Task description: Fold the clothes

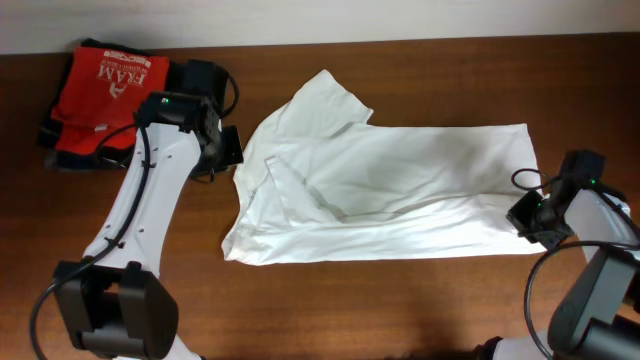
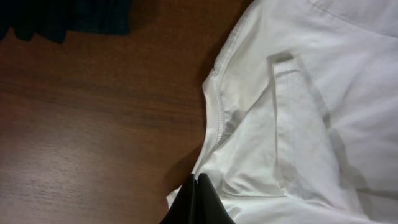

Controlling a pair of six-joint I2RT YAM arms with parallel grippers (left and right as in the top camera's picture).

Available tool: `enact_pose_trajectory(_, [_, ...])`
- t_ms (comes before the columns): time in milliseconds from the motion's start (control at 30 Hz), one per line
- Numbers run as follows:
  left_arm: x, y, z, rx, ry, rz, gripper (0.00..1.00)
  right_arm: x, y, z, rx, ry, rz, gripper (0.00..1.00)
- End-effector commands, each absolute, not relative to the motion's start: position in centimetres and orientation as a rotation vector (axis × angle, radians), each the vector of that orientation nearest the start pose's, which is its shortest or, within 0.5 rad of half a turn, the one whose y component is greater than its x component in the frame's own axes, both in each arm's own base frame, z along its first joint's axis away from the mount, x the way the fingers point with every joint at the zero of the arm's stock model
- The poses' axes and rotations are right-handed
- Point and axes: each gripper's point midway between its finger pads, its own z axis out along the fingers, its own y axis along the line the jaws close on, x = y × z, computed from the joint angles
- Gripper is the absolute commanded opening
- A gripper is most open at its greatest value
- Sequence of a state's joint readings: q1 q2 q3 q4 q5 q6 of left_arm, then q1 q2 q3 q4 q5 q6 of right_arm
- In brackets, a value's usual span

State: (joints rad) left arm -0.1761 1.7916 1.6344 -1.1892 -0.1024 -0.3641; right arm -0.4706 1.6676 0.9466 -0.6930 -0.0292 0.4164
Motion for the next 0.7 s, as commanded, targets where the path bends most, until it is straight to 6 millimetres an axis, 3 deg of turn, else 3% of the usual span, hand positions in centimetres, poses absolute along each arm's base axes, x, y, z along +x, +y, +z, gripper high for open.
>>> enact_pose_trajectory(0, [38.1,-4.8,15.0,-0.313,2.891,0.07,0.0,27.6,-14.1,0.4,1.301,2.699,-0.012,0.04])
enact_pose_trajectory(167, [38.1,-4.8,15.0,-0.313,2.891,0.069,0.01,29.0,-14.1,-0.6,1.284,2.675,0.04,0.04])
enact_pose_trajectory(333, [38.0,-5.0,15.0,-0.311,2.896,0.048,0.01,33.2,-12.2,0.6,1.175,2.562,0.337,0.05])
enact_pose_trajectory(500, [38.0,-5.0,15.0,-0.311,2.896,0.049,0.0,34.2,-14.3,0.5,1.157,2.504,0.212,0.07])
enact_pose_trajectory(667, [38.0,-5.0,15.0,-0.311,2.898,0.05,0.01,35.4,-13.3,-1.3,1.103,2.535,0.201,0.17])
